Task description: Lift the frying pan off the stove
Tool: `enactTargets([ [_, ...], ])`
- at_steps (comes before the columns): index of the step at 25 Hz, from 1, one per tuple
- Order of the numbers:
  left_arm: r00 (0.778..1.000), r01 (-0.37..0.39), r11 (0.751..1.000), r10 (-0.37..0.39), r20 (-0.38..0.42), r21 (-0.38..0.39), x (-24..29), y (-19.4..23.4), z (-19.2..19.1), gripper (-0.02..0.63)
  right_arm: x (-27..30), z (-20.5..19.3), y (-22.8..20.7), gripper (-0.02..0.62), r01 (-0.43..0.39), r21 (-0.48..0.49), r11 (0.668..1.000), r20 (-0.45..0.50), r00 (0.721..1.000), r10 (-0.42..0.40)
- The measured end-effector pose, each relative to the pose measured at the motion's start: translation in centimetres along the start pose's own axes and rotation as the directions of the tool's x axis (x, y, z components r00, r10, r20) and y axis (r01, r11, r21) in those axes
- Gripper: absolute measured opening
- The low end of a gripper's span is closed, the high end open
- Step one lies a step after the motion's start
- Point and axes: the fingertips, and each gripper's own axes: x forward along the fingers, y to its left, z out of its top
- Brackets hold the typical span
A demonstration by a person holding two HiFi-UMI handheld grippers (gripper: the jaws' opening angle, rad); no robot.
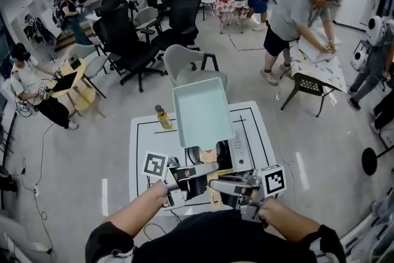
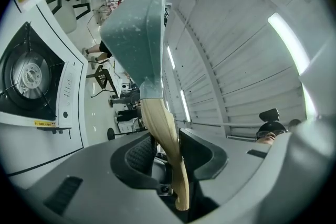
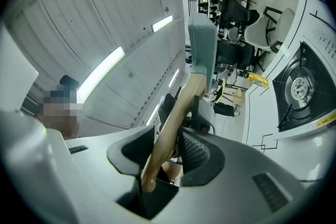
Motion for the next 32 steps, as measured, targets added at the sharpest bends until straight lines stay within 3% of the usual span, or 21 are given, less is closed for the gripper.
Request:
enactTargets([
  [11, 0.998, 0.016, 0.996, -0.011, 0.058, -0.086, -0.4, 1.7, -1.9, 0.140, -1.0, -1.7, -1.3, 0.161, 0.004, 0.044, 0.999, -0.018, 1.000, -0.003],
  [27, 0.999, -0.005, 0.999, 0.007, 0.051, -0.047, -0.7, 4.5, -1.2, 0.149, -1.6, -1.8, -3.8, 0.167, 0.007, 0.118, 0.993, 0.001, 1.000, -0.007],
  [32, 0.998, -0.044, 0.999, 0.045, 0.034, -0.025, 0.1, 5.9, -0.4, 0.152, -2.8, -0.9, -4.9, 0.169, 0.001, 0.123, 0.992, -0.061, 0.998, 0.007],
])
